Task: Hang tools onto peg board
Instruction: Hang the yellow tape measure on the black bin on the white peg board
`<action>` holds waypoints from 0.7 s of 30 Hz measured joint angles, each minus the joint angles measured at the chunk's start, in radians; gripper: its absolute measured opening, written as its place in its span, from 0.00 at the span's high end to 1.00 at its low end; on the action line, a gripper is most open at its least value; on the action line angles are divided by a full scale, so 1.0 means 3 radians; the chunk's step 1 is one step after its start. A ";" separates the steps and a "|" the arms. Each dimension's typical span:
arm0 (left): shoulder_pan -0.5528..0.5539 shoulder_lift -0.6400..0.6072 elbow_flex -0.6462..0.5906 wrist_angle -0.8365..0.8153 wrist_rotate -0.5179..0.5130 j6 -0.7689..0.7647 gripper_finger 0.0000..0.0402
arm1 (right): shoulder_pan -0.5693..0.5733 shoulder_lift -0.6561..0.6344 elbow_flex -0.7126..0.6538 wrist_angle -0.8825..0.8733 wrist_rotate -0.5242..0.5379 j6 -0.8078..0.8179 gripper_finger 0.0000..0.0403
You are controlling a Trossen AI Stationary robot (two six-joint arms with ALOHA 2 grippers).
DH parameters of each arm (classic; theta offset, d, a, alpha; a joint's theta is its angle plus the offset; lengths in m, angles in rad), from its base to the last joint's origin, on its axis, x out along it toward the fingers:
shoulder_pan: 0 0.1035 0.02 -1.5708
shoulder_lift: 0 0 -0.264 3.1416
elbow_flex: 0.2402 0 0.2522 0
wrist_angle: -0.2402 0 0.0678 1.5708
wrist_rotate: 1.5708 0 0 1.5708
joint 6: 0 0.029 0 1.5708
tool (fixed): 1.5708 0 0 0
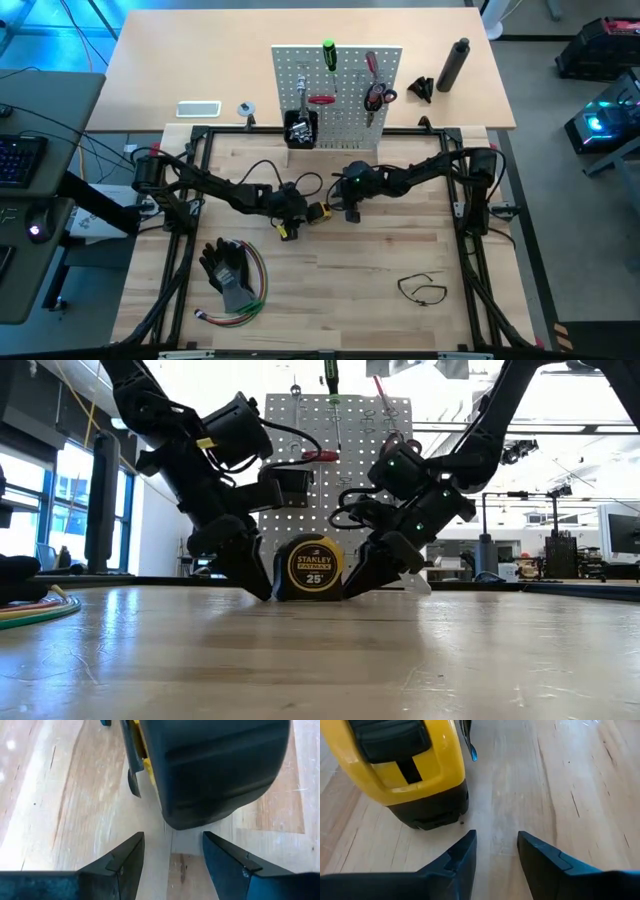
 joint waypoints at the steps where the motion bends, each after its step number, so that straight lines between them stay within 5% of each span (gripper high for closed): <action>1: 0.0000 0.0000 0.0000 -0.0002 0.0005 -0.0015 0.51 | -0.0002 0.0000 0.0001 -0.0009 -0.0012 -0.0029 0.64; 10: 0.0002 -0.0088 -0.0001 -0.0199 -0.0042 -0.0061 0.44 | -0.0073 -0.0009 0.0008 -0.0183 -0.0090 -0.0093 0.48; 15: 0.0003 -0.0346 -0.0020 -0.0402 -0.0103 -0.0079 0.44 | -0.0098 -0.0033 0.0005 -0.0296 -0.0287 -0.0149 0.46; 21: -0.0149 -0.0521 -0.0164 0.0011 -0.0040 -0.0281 0.44 | -0.0051 -0.0116 -0.0007 -0.0428 -0.0392 -0.0175 0.46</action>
